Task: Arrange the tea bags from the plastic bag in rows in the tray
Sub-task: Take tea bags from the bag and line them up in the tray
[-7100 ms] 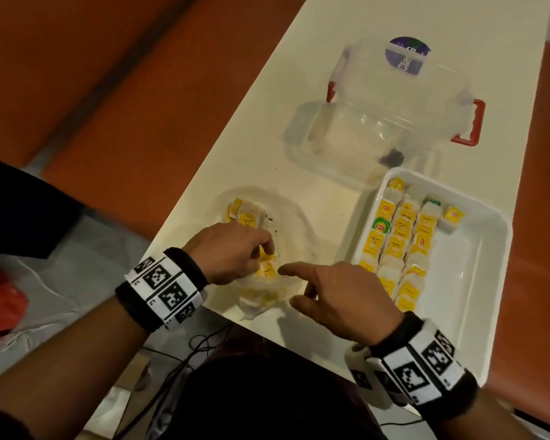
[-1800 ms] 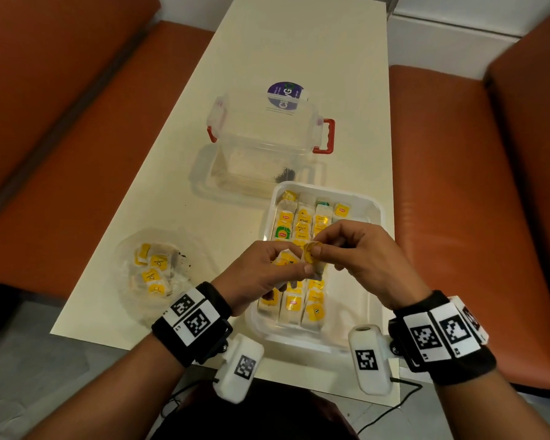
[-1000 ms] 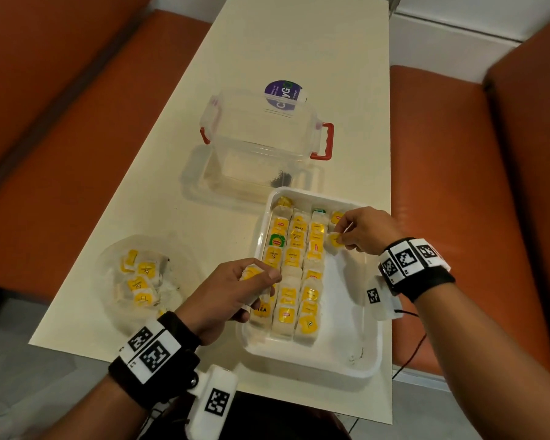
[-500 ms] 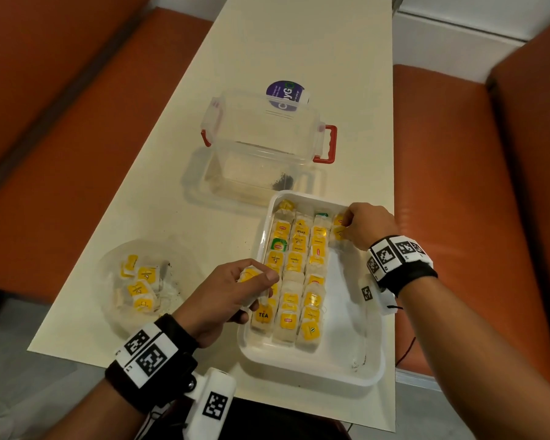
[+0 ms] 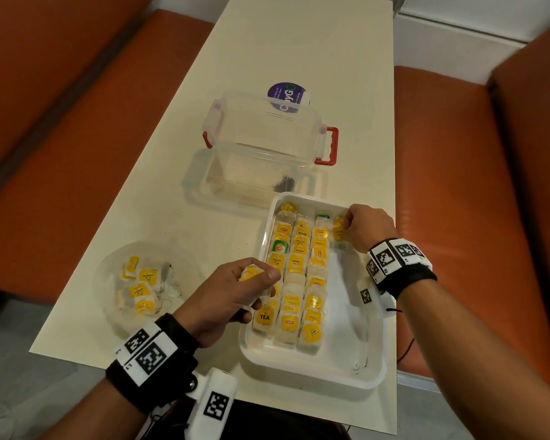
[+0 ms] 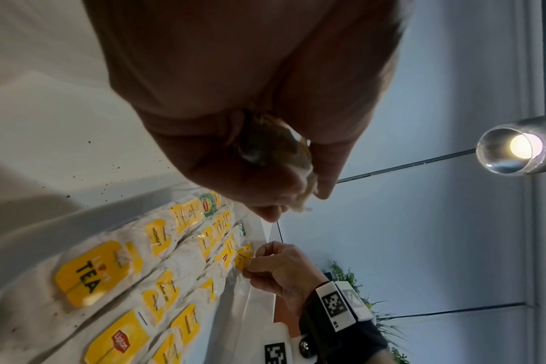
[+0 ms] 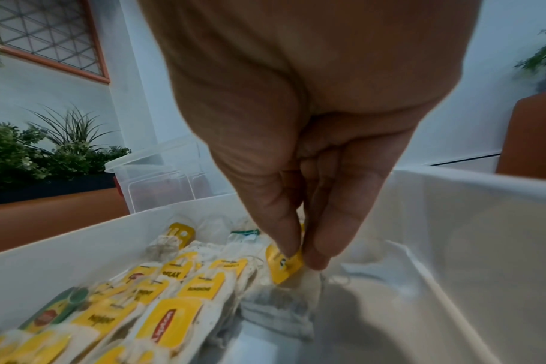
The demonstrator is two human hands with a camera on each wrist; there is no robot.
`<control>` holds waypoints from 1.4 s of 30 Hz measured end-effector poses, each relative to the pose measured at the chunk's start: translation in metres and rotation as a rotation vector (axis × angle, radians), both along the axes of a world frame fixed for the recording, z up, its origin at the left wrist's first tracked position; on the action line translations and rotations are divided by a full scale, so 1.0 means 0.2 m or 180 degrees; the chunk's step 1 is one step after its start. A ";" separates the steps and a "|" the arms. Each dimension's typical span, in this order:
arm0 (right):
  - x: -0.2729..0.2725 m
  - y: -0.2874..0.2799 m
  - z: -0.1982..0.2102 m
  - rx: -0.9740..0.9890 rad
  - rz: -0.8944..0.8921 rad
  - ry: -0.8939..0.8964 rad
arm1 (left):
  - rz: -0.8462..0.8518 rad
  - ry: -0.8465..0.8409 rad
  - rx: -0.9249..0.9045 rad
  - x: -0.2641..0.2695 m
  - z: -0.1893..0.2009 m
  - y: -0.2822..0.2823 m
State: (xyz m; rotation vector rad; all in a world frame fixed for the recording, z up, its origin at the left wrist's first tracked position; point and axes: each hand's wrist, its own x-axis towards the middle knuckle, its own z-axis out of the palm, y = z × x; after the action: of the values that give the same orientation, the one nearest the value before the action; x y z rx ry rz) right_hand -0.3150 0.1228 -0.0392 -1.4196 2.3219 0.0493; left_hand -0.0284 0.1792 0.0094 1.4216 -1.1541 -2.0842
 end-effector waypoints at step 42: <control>0.30 0.45 0.48 -0.0885 0.0513 -0.2519 | -0.0892 0.0193 -0.0635 -0.13 0.04 0.00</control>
State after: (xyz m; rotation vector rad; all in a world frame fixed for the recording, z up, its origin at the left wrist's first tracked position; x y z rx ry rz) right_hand -0.2557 0.2119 0.0567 -1.4021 1.5948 -0.6853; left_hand -0.0549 0.1788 0.0181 1.1525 -1.5630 -2.1027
